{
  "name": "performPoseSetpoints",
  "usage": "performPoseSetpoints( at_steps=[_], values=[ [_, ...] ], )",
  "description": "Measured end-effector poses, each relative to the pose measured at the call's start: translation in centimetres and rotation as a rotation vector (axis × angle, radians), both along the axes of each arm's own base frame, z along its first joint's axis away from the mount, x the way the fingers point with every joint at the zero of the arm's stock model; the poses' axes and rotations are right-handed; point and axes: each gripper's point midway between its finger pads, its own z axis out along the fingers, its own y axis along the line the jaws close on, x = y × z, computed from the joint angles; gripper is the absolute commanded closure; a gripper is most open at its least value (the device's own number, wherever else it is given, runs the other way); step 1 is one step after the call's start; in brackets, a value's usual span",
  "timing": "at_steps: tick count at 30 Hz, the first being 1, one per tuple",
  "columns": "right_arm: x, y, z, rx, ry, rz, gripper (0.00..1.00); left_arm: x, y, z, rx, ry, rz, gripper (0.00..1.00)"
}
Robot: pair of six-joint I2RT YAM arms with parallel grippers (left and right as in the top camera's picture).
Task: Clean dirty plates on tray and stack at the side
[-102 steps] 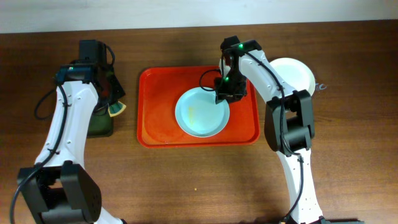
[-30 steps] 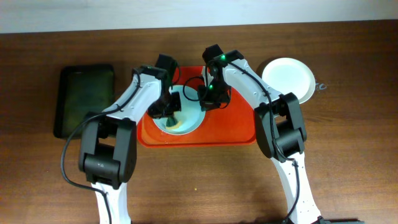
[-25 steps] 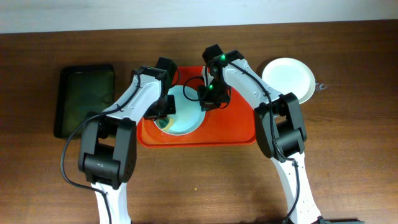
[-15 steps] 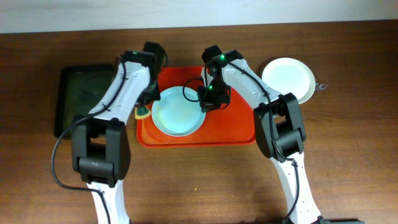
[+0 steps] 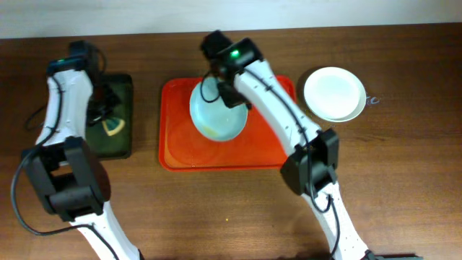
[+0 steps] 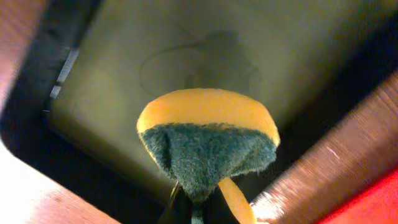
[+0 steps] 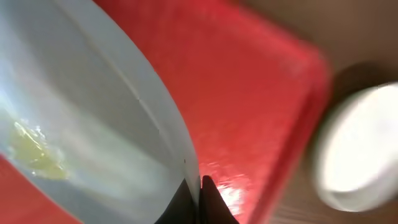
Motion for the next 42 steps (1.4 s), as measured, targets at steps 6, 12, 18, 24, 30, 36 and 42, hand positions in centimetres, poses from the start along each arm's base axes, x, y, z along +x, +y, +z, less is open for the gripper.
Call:
performPoseSetpoints(
  at_steps=[6,12,18,24,30,36,42],
  values=[
    [-0.7,2.2,5.7,-0.322,-0.305,0.084,0.96,1.4,3.9,-0.6,0.02,-0.082,0.077,0.86],
    [-1.8,3.9,10.5,-0.572,-0.536,0.127,0.96,1.2,4.9,-3.1,0.006,-0.045,0.109,0.55],
    [-2.3,4.2,12.5,-0.682,-0.61,0.146,0.96,0.8,3.5,-1.7,-0.072,-0.017,0.083,0.53],
    [-2.4,3.4,14.2,-0.802,-0.64,0.156,0.96,2.5,2.6,5.3,-0.125,-0.109,0.056,0.01],
    [-2.4,3.5,13.9,-0.792,-0.63,0.161,0.96,1.9,2.1,5.7,-0.15,-0.089,0.054,0.01],
    [-2.1,3.1,6.2,-0.452,-0.267,0.241,0.96,1.9,2.0,5.7,-0.153,-0.09,0.054,0.01],
    [-0.6,-4.8,9.9,-0.57,-0.257,0.103,0.96,1.9,2.0,5.7,-0.153,-0.09,0.054,0.01]
  ],
)
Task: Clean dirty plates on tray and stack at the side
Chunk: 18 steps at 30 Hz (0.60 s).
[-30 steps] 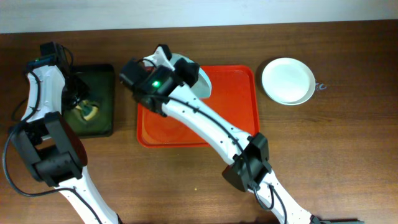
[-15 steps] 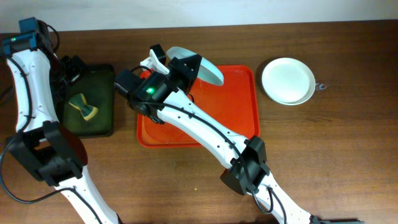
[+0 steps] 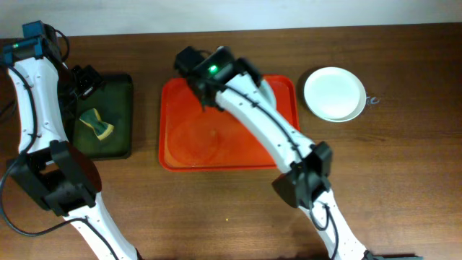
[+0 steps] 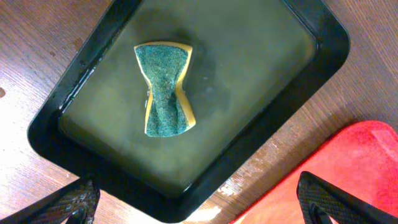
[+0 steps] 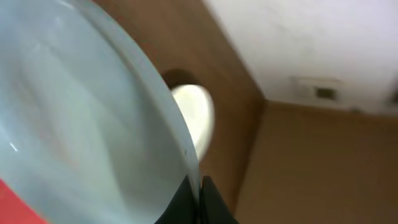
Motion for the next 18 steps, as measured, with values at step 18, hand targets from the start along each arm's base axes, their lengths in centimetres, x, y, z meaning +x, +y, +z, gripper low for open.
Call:
performPoseSetpoints(
  at_steps=[18],
  values=[
    [-1.8,-1.9,11.2,-0.001,-0.456,-0.1,0.96,0.0,0.0,0.0,0.0,0.0,0.0,0.01]
  ],
)
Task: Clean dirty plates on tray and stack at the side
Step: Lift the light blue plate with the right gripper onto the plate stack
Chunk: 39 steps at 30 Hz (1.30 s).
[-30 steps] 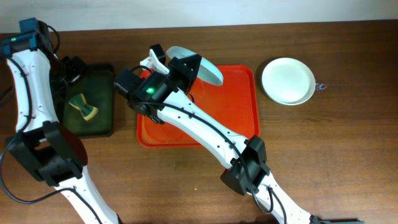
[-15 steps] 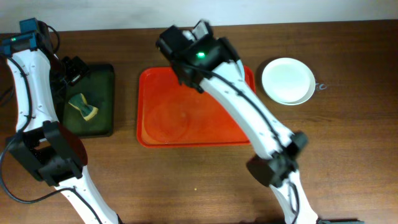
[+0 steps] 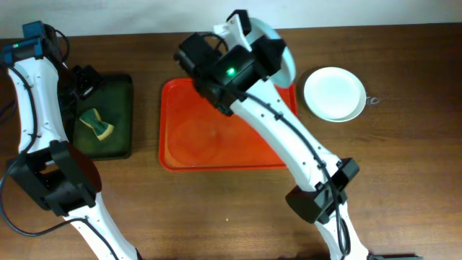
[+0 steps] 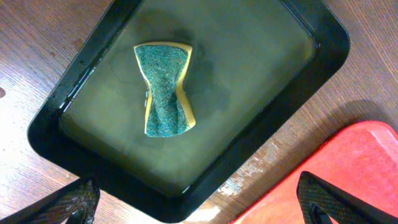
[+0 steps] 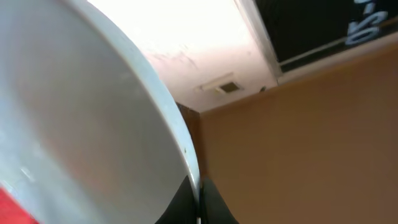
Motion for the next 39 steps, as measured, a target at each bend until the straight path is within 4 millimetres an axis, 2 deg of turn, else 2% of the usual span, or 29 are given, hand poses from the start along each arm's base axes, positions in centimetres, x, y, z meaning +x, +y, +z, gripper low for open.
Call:
performPoseSetpoints(
  at_steps=[3,4,5,6,7,9,12,14,16,17,19,20,21,22,23,24,25,26,28,30,34,36,37,39],
  values=[
    [0.7,0.7,-3.1,0.1,0.039,0.0,0.96,0.0,0.0,0.0,0.0,0.0,0.0,0.01],
    [1.1,0.2,-4.3,0.082,0.059,-0.019,0.96,0.0,0.0,0.0,0.0,0.0,0.0,0.01],
    [1.3,-0.9,-6.2,-0.007,0.106,-0.048,0.96,0.0,0.0,0.0,0.0,0.0,0.0,0.01],
    [1.3,-1.3,-6.7,-0.061,0.12,-0.059,0.96,0.0,0.0,0.0,0.0,0.0,0.0,0.01],
    [1.0,-1.7,-6.5,-0.154,0.126,-0.064,0.96,0.0,0.0,0.0,0.0,0.001,0.0,0.01],
    [0.2,-0.7,-5.1,-0.274,0.096,-0.036,0.96,0.0,0.0,0.0,0.0,0.0,0.0,0.01],
    [-1.5,2.9,-3.8,-0.347,0.045,0.049,0.96,0.0,0.0,0.0,0.0,0.0,0.0,0.01],
    [-2.6,5.2,-3.7,-0.306,-0.009,0.094,0.96,0.0,0.0,0.0,0.0,0.0,0.0,0.01],
    [-2.3,4.7,-4.8,-0.15,-0.07,0.051,0.96,0.0,0.0,0.0,0.0,0.0,0.0,0.01],
    [-1.3,3.5,-6.0,-0.043,-0.096,-0.002,0.96,0.0,0.0,0.0,0.0,0.0,0.0,0.01],
    [1.3,-1.8,-9.8,0.127,-0.052,-0.172,0.96,0.0,0.0,0.0,0.0,0.0,0.0,0.01],
    [2.5,-5.6,-12.3,0.235,0.034,-0.275,0.96,0.0,0.0,0.0,0.0,0.0,0.0,0.01],
    [3.2,-7.7,-13.9,0.31,0.098,-0.326,0.96,0.0,0.0,0.0,-0.001,0.001,0.0,0.01],
    [3.9,-9.3,-16.5,0.43,0.267,-0.324,0.96,0.0,0.0,0.0,0.0,0.0,0.0,0.01],
    [3.9,-9.5,-19.0,0.558,0.462,-0.262,0.96,0.0,0.0,0.0,0.0,0.0,0.0,0.0],
    [3.6,-9.3,-20.2,0.66,0.582,-0.206,0.96,0.0,0.0,0.0,0.0,0.0,0.0,0.01],
    [3.5,-8.6,-21.3,0.84,0.693,-0.129,0.96,0.0,0.0,0.0,0.0,0.0,0.0,0.0],
    [3.6,-8.4,-21.5,0.949,0.732,-0.088,0.96,0.0,0.0,0.0,0.0,0.0,0.0,0.0],
    [4.2,-10.2,-21.1,1.192,0.759,-0.035,0.96,0.0,0.0,0.0,0.0,0.0,0.0,0.01],
    [4.7,-15.6,-20.4,1.361,0.706,-0.032,0.96,0.0,0.0,0.0,0.0,0.0,0.0,0.01],
    [4.3,-24.9,-20.0,1.451,0.571,-0.122,0.96,0.0,0.0,0.0,0.0,0.0,0.0,0.01],
    [4.3,-28.6,-20.1,1.464,0.494,-0.16,0.96,0.0,0.0,0.0,0.0,0.0,0.0,0.01],
    [4.5,-29.5,-20.7,1.467,0.472,-0.165,0.95,0.0,0.0,0.0,0.0,0.0,0.0,0.01],
    [4.1,-30.1,-22.5,1.481,0.475,-0.188,0.87,0.0,0.0,0.0,0.0,0.0,0.0,0.01]
  ],
)
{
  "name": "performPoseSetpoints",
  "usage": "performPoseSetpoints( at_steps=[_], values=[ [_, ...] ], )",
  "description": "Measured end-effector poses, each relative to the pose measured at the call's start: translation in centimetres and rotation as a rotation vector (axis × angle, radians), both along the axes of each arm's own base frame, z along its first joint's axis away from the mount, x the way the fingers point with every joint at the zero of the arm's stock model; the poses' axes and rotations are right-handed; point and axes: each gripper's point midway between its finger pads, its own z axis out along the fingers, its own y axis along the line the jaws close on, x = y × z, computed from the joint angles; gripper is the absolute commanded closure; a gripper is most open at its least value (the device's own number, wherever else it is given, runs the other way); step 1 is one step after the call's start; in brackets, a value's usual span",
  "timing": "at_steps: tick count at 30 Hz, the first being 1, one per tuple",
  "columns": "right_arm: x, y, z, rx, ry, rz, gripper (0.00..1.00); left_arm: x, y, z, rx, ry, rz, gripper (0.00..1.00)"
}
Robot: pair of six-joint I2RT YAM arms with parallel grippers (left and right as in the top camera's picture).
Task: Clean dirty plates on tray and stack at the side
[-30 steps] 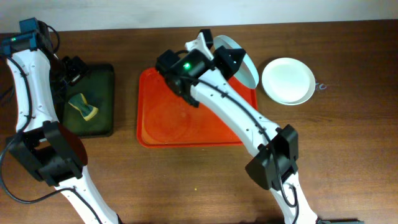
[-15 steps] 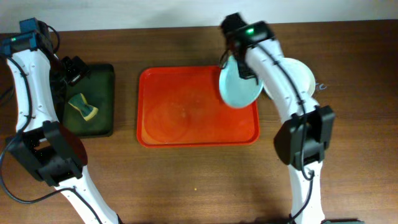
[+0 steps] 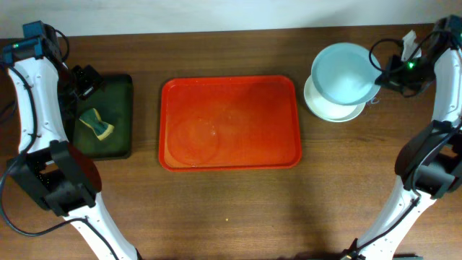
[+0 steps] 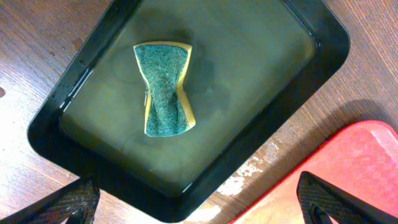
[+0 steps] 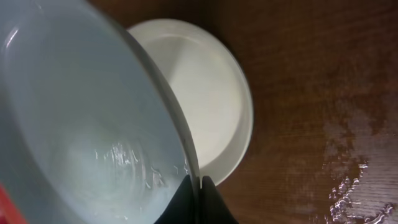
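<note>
My right gripper is shut on the rim of a pale blue plate, holding it just over the white plate at the table's right side. In the right wrist view the blue plate looks wet and the white plate lies below it. The red tray in the middle holds no plates. My left gripper stands open above the black basin, where the green and yellow sponge lies.
The black basin with the sponge sits left of the tray. Water drops lie on the wood right of the white plate. The left arm reaches in along the far left edge.
My right gripper has carried the blue plate from high above the tray's back edge to over the white plate at the right. The left gripper has not moved.
At first my right gripper held the soiled blue plate on the tray while my left held the sponge over the basin. Then the sponge lay in the basin, left gripper open, and the plate was lifted. Now it is over the white plate.
</note>
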Motion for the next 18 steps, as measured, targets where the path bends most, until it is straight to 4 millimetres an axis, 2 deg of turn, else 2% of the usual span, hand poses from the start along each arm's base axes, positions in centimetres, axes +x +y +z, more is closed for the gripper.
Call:
performPoseSetpoints(
  at_steps=[3,4,5,6,8,11,12,13,14,15,16,18],
  values=[
    [0.1,0.0,-2.5,0.009,0.002,-0.003,0.84,0.0,0.0,0.0,0.0,0.0,0.0,0.01],
    [0.3,-0.1,-3.1,0.009,-0.005,-0.011,0.78,0.0,0.0,0.0,0.0,0.0,0.0,0.0],
    [0.2,0.0,-3.9,0.015,0.003,-0.021,0.55,0.0,0.0,0.0,0.0,0.0,0.0,0.01],
    [0.1,0.1,-4.3,0.02,0.01,-0.029,0.45,0.0,0.0,0.0,0.0,0.0,0.0,0.0],
    [-0.2,0.3,-4.4,0.034,0.027,-0.041,0.39,0.0,0.0,0.0,0.0,0.0,0.0,0.01],
    [-2.1,1.1,-4.4,0.082,0.119,-0.074,0.2,0.0,0.0,0.0,0.0,0.0,0.0,0.01],
    [-3.0,1.4,-4.0,0.097,0.154,-0.084,0.14,0.0,0.0,0.0,0.0,0.0,0.0,0.01],
    [-4.0,1.8,-2.4,0.101,0.165,-0.092,0.01,0.0,0.0,0.0,0.001,-0.001,0.0,0.01],
    [-4.8,2.2,-1.1,0.106,0.173,-0.093,0.01,0.0,0.0,0.0,0.0,0.001,0.0,0.01],
    [-6.3,2.8,1.4,0.105,0.175,-0.079,0.01,0.0,0.0,0.0,0.0,0.0,0.0,0.01],
    [-6.9,3.2,3.4,0.094,0.146,-0.068,0.01,0.0,0.0,0.0,0.0,0.0,0.0,0.01],
    [-9.1,4.3,6.9,0.088,0.131,-0.054,0.01,0.0,0.0,0.0,0.0,0.0,0.0,0.01]
  ],
)
